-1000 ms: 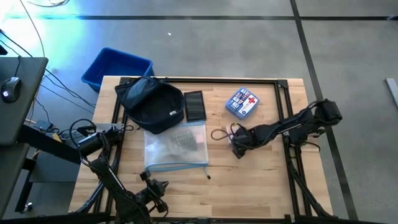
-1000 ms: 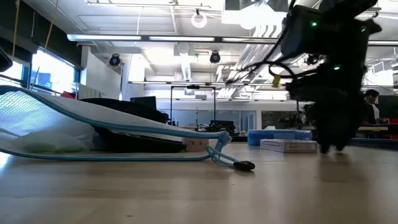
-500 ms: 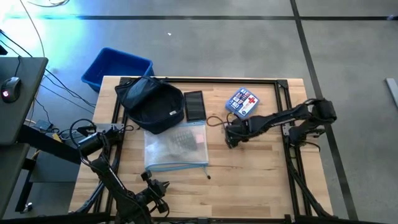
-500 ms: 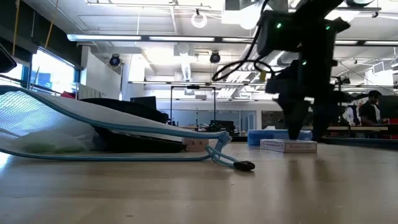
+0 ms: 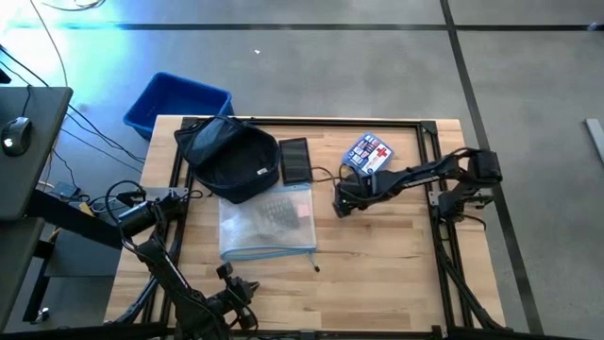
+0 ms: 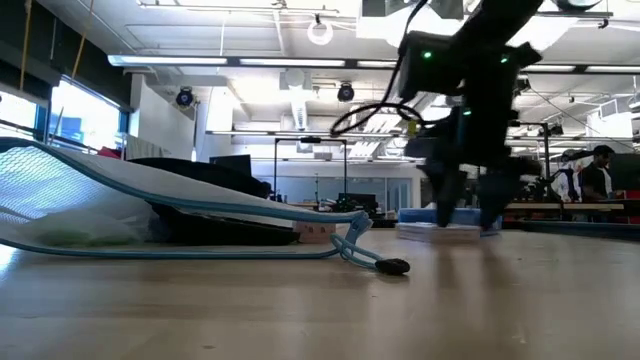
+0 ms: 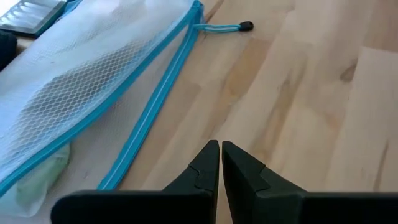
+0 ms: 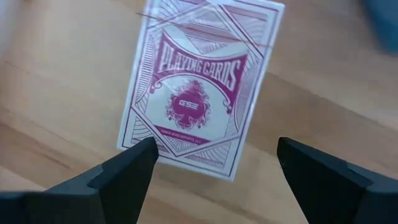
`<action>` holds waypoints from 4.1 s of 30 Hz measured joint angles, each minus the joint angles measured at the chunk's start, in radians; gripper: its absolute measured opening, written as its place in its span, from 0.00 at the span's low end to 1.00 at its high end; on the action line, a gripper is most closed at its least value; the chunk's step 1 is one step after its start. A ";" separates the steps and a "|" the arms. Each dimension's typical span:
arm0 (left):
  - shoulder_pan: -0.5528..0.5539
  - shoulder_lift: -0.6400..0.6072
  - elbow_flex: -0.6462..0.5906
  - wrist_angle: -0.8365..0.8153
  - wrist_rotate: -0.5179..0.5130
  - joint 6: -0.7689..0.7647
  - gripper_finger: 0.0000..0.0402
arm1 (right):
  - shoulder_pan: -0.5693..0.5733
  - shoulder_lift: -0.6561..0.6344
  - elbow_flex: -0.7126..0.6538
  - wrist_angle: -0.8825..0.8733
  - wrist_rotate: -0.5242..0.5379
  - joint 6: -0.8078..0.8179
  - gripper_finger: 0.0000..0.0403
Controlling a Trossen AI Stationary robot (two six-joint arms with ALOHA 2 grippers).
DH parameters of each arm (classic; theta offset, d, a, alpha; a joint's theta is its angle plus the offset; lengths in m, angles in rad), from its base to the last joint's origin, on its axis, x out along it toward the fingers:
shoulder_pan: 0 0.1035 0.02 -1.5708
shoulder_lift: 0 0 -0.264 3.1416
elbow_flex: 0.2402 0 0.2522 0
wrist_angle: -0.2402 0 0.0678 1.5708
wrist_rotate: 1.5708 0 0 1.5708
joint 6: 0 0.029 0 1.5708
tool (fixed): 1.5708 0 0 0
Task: Unpack backpack
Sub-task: Put the red game card into the transparent zip bag
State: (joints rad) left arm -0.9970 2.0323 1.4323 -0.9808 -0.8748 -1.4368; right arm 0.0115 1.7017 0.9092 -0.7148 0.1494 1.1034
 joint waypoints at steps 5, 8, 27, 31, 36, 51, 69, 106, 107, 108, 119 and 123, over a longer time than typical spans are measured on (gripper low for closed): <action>0.001 0.000 0.000 0.005 0.000 0.009 0.00 | 0.079 -0.095 -0.013 -0.106 -0.013 0.022 0.80; 0.002 0.000 0.000 0.007 -0.001 0.009 0.00 | 0.099 -0.139 -0.009 -0.104 -0.018 0.041 0.80; -0.012 0.000 0.000 0.027 -0.002 0.009 0.00 | 0.125 -0.061 0.001 -0.157 0.067 0.025 0.80; -0.011 0.000 0.000 0.035 -0.010 0.009 0.00 | 0.163 -0.057 0.041 -0.182 0.067 -0.255 0.80; -0.005 0.000 0.000 0.037 -0.010 0.009 0.00 | 0.185 -0.058 0.147 -0.324 0.096 -0.147 0.80; -0.005 0.000 0.000 0.047 0.000 0.010 0.00 | 0.195 -0.066 -0.020 -0.134 -0.041 0.173 0.80; -0.005 0.000 0.000 0.056 -0.002 0.026 0.00 | 0.171 -0.105 0.033 -0.188 0.008 0.072 0.80; -0.004 0.000 0.000 0.063 -0.002 0.027 0.00 | 0.324 0.053 0.133 -0.163 0.021 -0.105 0.54; -0.003 0.000 0.000 0.063 -0.002 0.027 0.00 | 0.339 0.053 0.146 -0.167 0.023 -0.114 0.52; -0.003 0.000 0.000 0.063 -0.002 0.027 0.00 | 0.353 0.053 0.157 -0.165 0.031 -0.119 0.51; 0.002 0.000 0.000 0.067 -0.018 0.027 0.00 | 0.392 0.048 0.196 -0.109 0.051 -0.155 0.32; 0.002 0.000 0.000 0.067 -0.018 0.027 0.00 | 0.342 0.045 0.197 -0.175 -0.024 -0.167 0.40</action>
State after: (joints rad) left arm -0.9951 2.0323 1.4325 -0.9142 -0.8927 -1.4097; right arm 0.3535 1.7466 1.1061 -0.8894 0.1249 0.9363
